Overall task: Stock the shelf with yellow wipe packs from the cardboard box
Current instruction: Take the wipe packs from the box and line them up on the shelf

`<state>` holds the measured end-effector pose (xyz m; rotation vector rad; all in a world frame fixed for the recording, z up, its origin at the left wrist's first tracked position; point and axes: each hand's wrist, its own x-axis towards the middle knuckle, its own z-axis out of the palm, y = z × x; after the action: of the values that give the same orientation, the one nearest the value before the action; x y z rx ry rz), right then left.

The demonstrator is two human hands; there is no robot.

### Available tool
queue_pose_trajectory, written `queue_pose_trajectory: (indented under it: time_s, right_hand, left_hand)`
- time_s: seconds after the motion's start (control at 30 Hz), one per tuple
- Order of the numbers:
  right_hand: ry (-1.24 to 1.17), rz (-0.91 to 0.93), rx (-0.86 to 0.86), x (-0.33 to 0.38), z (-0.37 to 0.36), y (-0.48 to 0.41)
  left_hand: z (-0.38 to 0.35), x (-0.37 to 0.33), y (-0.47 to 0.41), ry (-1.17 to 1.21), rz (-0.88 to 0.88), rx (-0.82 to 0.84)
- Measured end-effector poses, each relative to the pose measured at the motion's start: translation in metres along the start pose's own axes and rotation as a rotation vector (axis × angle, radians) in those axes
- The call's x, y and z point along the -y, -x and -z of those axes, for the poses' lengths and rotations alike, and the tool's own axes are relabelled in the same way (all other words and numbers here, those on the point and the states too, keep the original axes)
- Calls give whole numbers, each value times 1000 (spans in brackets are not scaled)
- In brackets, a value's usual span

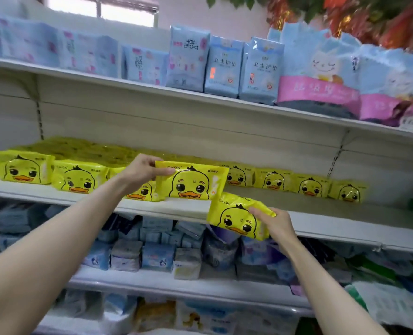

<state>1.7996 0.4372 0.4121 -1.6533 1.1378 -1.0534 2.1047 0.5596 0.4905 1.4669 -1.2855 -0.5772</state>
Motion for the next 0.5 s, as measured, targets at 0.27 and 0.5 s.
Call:
queue_pose_trajectory:
  time_s: [0.27, 0.5]
  right_hand:
    - [23, -5, 38, 9, -6, -21]
    - [16, 17, 88, 13, -20, -42]
  left_hand:
    - [-14, 4, -61, -63, 30, -7]
    - [-41, 22, -104, -276, 54, -40]
